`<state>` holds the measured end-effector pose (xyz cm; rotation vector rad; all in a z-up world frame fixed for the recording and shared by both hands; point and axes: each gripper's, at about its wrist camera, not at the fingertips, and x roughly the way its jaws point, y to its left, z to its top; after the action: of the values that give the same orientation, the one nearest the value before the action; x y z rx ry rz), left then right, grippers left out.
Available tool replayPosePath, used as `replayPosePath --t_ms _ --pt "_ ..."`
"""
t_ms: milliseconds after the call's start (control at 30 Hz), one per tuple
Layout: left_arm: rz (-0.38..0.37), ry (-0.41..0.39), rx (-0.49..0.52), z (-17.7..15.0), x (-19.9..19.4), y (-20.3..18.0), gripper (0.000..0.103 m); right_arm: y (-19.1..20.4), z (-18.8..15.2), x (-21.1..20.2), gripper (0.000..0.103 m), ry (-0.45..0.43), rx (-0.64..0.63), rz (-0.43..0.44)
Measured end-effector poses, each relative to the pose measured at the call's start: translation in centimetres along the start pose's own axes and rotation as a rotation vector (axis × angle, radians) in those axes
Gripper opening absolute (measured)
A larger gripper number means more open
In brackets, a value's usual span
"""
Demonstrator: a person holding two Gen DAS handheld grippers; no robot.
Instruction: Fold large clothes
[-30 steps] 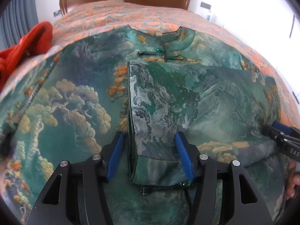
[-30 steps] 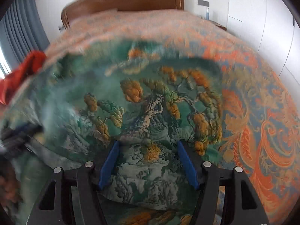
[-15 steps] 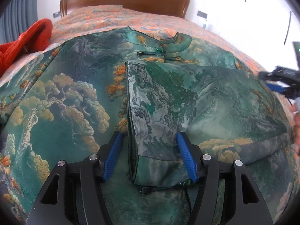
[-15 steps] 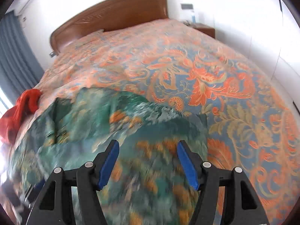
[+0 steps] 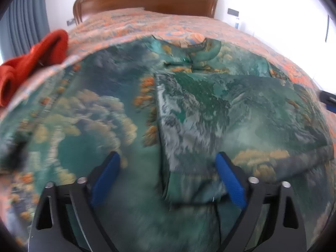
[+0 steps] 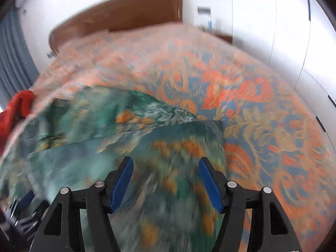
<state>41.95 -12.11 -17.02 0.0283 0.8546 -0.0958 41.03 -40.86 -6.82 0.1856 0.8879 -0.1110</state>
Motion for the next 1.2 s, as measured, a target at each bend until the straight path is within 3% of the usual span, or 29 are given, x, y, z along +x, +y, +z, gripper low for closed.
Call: replayPosePath --t_ms 167,333,600,833,1200 --pt "-0.067 -0.002 0.008 -1.5 -6.4 1.5 0.096 1.7 -5.6 -9.7 0.066 -0.102 -0.090 0.061" --pt "-0.139 -0.033 -0.017 -5.5 -14.9 4.3 0.098 4.0 -13.9 -19.2 0.071 -0.181 -0.166 0.076" --pt "-0.108 -0.094 -0.034 -11.2 -24.4 9.4 0.099 7.6 -24.8 -28.7 0.077 -0.269 -0.167 0.047" --pt "-0.043 -0.105 -0.100 -14.0 -26.5 14.5 0.100 11.5 -28.8 -31.4 0.077 -0.251 -0.259 0.066" --pt "0.031 -0.049 -0.227 -15.2 -24.2 22.1 0.100 15.1 -29.7 -29.9 0.078 -0.171 -0.241 0.131"
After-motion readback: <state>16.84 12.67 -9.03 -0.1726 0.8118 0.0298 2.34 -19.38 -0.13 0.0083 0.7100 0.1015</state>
